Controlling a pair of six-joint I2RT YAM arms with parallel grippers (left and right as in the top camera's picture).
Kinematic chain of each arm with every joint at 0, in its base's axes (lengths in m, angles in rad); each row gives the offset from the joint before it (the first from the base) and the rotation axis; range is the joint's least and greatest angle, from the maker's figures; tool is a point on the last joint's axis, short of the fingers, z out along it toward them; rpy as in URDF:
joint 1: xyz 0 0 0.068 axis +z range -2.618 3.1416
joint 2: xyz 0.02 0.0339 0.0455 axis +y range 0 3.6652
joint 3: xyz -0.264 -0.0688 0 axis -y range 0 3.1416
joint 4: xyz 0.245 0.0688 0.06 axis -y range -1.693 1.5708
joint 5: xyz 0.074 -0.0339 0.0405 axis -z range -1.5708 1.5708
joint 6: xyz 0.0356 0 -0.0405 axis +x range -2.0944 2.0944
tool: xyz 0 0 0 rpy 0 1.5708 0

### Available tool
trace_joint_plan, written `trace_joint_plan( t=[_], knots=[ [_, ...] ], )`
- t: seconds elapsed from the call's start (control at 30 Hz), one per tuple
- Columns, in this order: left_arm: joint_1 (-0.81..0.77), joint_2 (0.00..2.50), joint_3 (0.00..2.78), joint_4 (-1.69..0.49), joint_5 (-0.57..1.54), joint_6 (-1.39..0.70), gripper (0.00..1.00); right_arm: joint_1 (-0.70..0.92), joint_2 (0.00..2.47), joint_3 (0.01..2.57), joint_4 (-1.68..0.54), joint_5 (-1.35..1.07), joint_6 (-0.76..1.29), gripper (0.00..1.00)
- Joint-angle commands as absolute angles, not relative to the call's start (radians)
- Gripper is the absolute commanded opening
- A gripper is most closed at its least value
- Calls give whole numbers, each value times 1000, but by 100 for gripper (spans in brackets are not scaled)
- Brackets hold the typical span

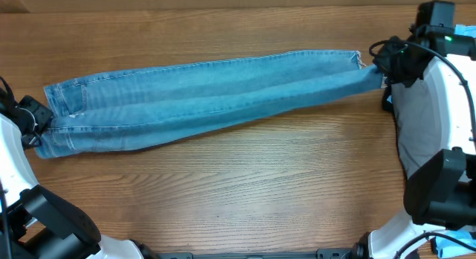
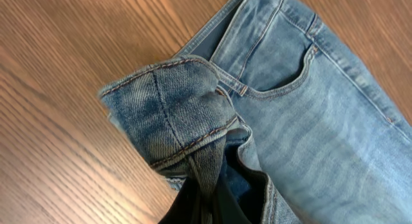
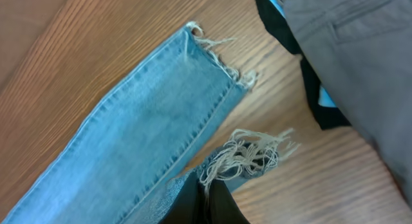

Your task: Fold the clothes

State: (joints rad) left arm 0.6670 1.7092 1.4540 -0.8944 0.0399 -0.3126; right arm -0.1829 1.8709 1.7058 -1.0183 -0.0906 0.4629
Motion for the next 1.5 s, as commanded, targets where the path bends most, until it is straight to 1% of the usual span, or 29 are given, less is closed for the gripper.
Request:
trace_joint_plan(
  t=[0.0,0.23,0.4,0.53,0.83,0.9,0.97,1.2,1.23,1.27,1.3,1.33,1.37,1.43,1.47],
  knots=[
    [662,1728,1489,-854,-3,-310,4,-184,1919,1736,-982,-19,509,4],
    [622,1733,1488,-781,-15,-284,4,-169,2000,1736,-873,-20,512,4],
    [613,1795,1488,-768,-41,-284,4,-148,2043,1736,-813,-19,510,4],
    [613,1851,1488,-762,-41,-284,4,-134,2056,1736,-781,-19,508,4],
    [613,1854,1490,-671,-52,-265,4,-133,2074,1736,-715,-15,524,4],
    [613,1854,1490,-647,-52,-261,9,-133,2074,1736,-710,-15,524,4],
    [612,1854,1490,-631,-47,-262,10,-133,2074,1736,-701,-15,524,4],
    [612,1854,1490,-571,58,-223,19,-133,2075,1735,-684,-15,524,4],
    [612,1854,1490,-560,80,-210,24,-133,2075,1735,-680,-15,524,7],
    [612,1854,1493,-549,98,-197,40,-133,2075,1735,-666,-17,524,34],
    [610,1854,1504,-550,117,-176,43,-133,2075,1735,-647,-23,522,64],
    [607,1854,1523,-557,136,-154,53,-133,2075,1735,-619,-52,487,93],
    [605,1854,1555,-584,140,-152,68,-133,2075,1736,-593,-104,430,100],
    [603,1853,1635,-658,144,-154,80,-133,2075,1751,-585,-166,371,100],
    [603,1853,1689,-706,154,-165,91,-133,2075,1761,-585,-182,350,100]
  ],
)
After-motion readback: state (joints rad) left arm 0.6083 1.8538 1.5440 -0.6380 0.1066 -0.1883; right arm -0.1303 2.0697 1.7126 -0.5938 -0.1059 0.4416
